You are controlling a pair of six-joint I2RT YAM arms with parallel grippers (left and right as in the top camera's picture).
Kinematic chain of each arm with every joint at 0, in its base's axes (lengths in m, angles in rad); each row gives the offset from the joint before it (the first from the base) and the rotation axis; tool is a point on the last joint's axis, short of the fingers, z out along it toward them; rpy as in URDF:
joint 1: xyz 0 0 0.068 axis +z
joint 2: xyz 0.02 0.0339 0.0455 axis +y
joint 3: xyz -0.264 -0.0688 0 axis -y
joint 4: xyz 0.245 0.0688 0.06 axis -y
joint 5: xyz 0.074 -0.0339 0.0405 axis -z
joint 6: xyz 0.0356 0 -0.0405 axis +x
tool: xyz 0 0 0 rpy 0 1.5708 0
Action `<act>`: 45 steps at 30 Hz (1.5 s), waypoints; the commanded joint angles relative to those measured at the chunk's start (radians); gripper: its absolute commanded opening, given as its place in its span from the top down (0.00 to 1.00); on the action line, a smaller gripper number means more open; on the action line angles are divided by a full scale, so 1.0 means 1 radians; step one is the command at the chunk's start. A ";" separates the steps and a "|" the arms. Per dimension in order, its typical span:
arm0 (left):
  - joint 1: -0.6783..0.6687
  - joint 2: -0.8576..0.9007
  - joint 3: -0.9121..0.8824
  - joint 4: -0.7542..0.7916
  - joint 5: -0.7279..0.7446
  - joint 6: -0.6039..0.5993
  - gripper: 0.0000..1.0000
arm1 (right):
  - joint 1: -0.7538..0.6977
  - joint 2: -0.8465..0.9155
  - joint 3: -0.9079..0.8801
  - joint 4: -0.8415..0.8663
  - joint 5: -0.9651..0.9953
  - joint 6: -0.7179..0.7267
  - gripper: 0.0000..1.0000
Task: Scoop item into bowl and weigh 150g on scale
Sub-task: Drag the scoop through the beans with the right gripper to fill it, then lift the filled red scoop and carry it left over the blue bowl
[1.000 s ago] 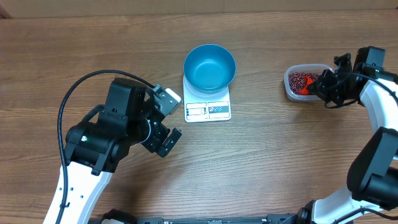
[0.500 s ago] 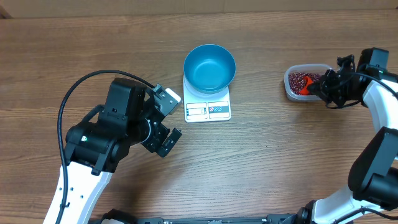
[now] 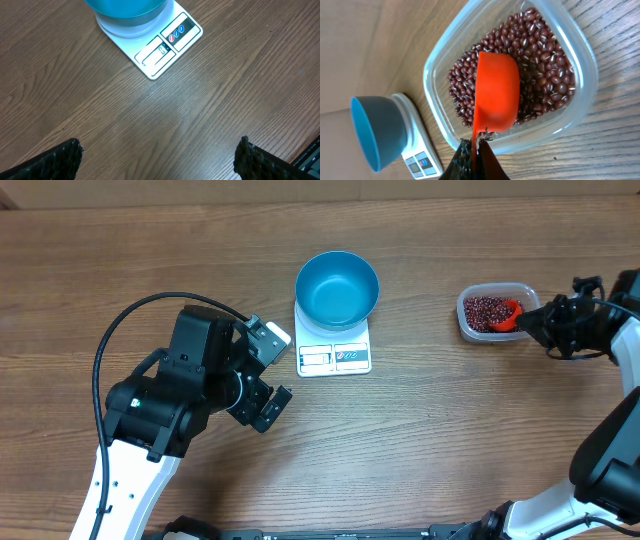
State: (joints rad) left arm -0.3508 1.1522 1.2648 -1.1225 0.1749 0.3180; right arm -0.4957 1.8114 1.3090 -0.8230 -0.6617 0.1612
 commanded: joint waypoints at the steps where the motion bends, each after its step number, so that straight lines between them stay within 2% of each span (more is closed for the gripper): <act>1: 0.004 -0.002 0.021 0.001 -0.006 0.019 0.01 | -0.033 0.014 0.011 0.006 -0.095 0.003 0.97; 36: 0.004 -0.002 0.021 0.001 -0.006 0.019 0.00 | -0.050 0.014 0.011 -0.005 -0.203 -0.001 0.96; 45: 0.004 -0.001 0.021 0.001 -0.006 0.019 0.00 | -0.050 0.014 0.011 -0.010 -0.293 -0.001 0.96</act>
State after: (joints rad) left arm -0.3508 1.1522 1.2648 -1.1225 0.1749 0.3180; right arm -0.5430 1.8114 1.3090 -0.8314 -0.8879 0.1616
